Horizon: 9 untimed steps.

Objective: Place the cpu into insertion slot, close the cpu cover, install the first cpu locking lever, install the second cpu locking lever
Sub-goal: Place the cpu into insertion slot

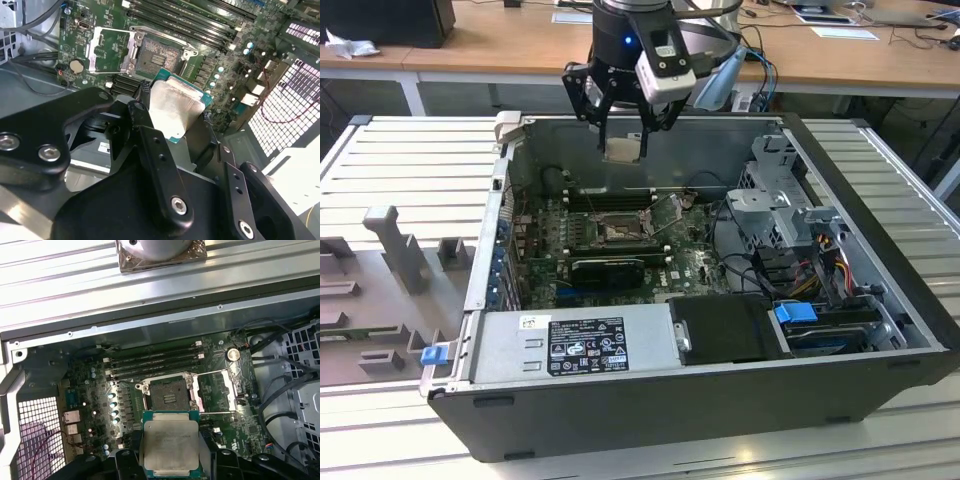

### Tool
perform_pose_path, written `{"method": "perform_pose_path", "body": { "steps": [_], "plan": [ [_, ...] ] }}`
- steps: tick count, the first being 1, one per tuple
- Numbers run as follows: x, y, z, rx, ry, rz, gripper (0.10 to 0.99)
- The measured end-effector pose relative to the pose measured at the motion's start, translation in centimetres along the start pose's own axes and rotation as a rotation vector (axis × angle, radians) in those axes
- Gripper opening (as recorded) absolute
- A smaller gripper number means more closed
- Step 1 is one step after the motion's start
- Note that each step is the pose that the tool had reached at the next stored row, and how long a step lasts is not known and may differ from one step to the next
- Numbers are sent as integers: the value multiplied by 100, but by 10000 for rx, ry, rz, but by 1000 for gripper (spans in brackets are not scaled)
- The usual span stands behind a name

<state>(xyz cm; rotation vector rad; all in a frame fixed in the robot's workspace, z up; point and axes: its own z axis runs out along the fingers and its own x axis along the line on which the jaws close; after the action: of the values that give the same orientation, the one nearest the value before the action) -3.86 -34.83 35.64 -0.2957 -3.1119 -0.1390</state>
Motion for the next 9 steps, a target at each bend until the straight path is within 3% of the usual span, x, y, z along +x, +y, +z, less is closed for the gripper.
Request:
{"method": "perform_pose_path", "body": {
  "steps": [9],
  "plan": [
    [0,0,4,-16,-68,774,529]
  ]
}}
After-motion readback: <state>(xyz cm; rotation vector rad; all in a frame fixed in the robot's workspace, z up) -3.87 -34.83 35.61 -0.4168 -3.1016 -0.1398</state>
